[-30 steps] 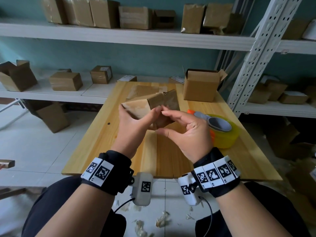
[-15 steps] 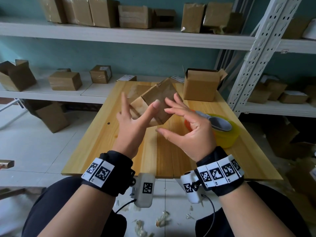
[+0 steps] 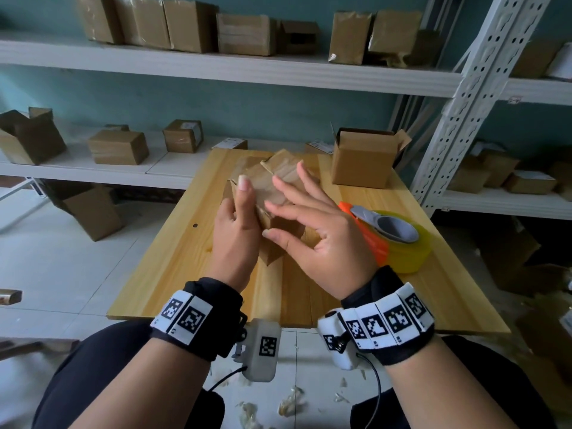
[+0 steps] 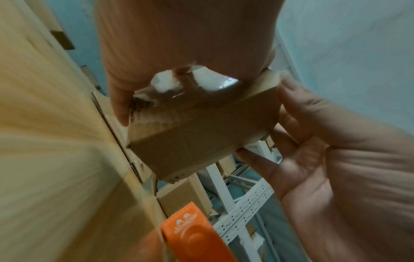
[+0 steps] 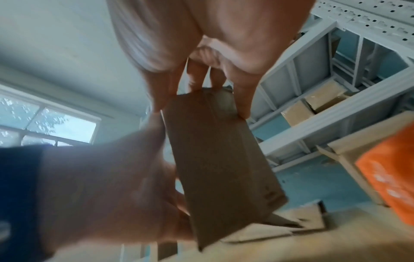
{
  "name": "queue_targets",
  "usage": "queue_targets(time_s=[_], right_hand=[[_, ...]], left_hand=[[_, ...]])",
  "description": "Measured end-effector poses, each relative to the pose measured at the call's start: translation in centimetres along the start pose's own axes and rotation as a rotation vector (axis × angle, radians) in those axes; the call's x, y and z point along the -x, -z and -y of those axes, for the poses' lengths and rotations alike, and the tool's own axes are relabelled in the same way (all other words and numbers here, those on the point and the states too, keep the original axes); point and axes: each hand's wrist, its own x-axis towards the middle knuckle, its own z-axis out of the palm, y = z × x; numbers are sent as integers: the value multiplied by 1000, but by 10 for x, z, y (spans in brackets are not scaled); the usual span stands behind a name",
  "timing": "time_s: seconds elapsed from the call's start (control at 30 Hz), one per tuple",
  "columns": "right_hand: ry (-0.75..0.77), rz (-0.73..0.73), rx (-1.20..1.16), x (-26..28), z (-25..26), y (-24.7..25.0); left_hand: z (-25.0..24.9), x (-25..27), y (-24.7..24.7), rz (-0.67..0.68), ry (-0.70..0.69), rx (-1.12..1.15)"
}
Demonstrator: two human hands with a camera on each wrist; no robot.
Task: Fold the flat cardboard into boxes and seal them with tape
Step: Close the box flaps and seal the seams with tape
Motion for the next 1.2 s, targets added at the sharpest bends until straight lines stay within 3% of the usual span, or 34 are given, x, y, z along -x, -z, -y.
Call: queue_targets(time_s=[0.13,0.23,0.37,0.53,0.63,0.77,0.93,1.07,1.2], right_hand=[[-9,-1,-25,-11,10,-7],[-23,-44,1,-12,7,-9],[-33,-86,59,-10,0,-6],[-165,-104,125,-7,-11,0],[-352,-123,149,-3,-21,9],[-524,-43,156,5,-40,18],[-691,-54,-29,15,-57,14],[-669,-224,12,19,-62,16],[-675,-255,-10,20,-64,20]], left_hand=[[5,-8,7,61,11,116],[1,0,5,46,-64,110],[5,-5,8,-161,-75,36],[-5,-5,10,-282,-72,217],[-9,-4,10,-235,-168,289],[-4,-3,9,-78,-320,154],[7,-5,5,36,-309,67],[14,-7,1,7,-262,78],[18,-9,-1,-46,-225,123]])
